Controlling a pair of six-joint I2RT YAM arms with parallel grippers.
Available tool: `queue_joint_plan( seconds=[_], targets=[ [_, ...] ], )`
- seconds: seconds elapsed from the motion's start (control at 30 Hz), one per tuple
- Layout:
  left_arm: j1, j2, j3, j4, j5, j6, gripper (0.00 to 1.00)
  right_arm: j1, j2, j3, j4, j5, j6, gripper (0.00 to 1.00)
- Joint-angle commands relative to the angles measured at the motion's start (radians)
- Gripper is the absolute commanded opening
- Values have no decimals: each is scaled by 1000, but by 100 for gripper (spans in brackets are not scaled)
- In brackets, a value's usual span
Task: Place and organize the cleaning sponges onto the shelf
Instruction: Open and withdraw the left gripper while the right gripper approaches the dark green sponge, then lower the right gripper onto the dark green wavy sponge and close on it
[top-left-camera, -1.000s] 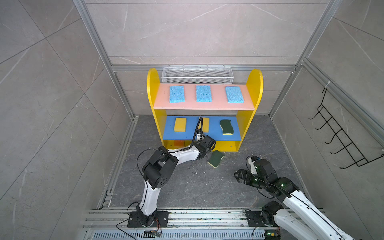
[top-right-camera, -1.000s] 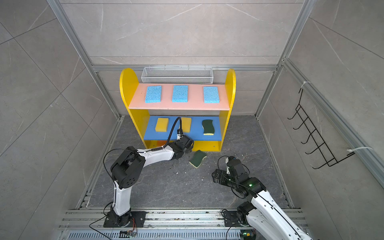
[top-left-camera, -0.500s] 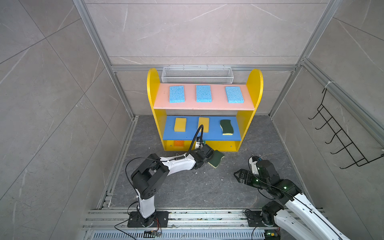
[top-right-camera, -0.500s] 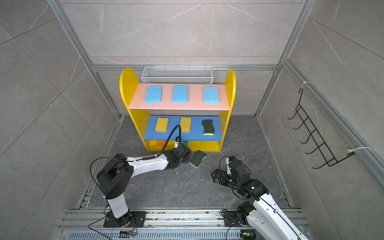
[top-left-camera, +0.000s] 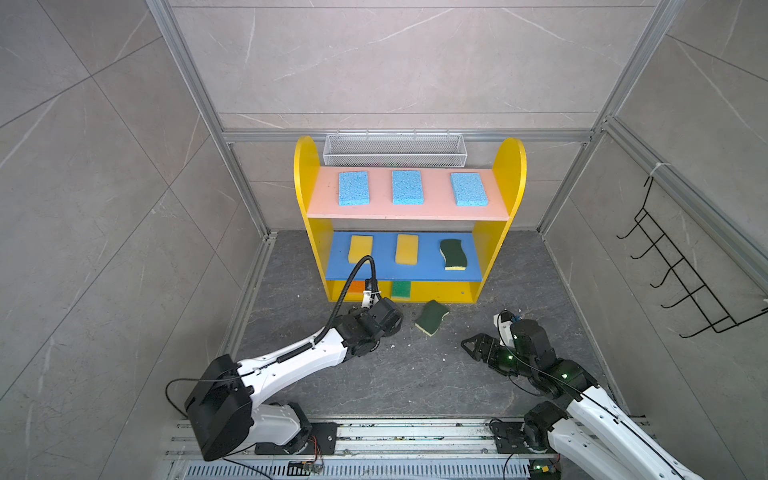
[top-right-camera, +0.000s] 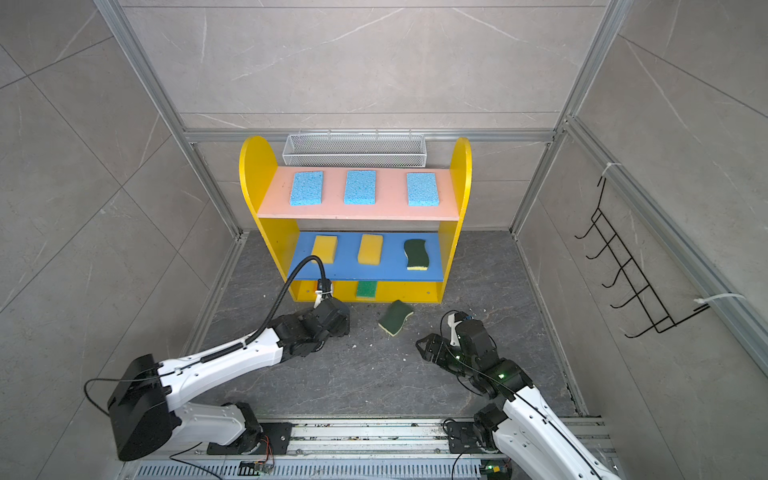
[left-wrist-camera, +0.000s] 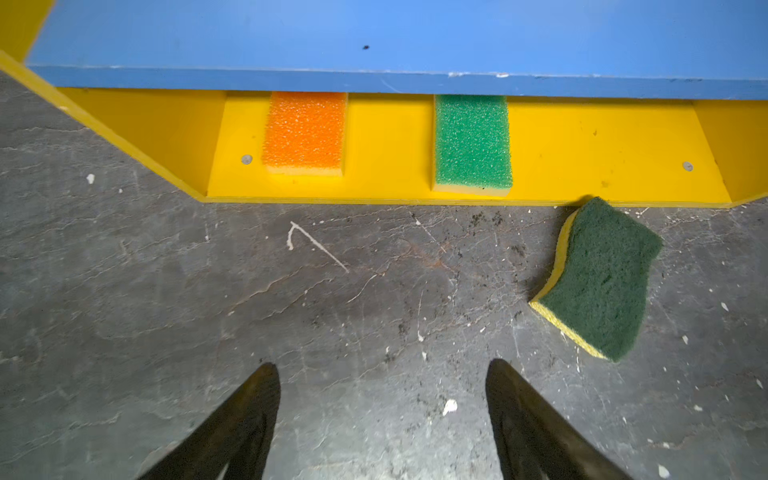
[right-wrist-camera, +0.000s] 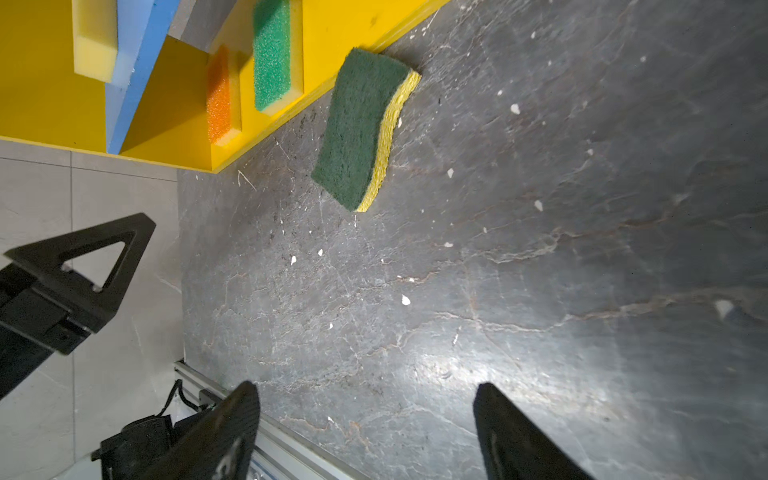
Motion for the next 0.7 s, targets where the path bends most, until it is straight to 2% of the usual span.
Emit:
queue_joint_plan(
  seconds=[0.0, 0.13, 0.3, 0.5, 0.67],
  targets=[
    [0, -80, -7, -127, 18, -21, 81, 39, 9, -8, 71, 14, 71, 81],
    [0, -160, -39, -202, 20, -50, 81, 125, 56, -3, 119, 82, 125, 80],
    [2, -284, -105, -236, 20, -80, 81, 287, 188, 28, 211, 210, 237, 77],
    [3, -415, -198, -218, 37, -118, 82, 389, 382, 111, 337, 237, 281, 74],
    [10, -470, -229, -245, 33, -129, 82, 464, 518, 131, 484, 276, 348, 73]
  ],
)
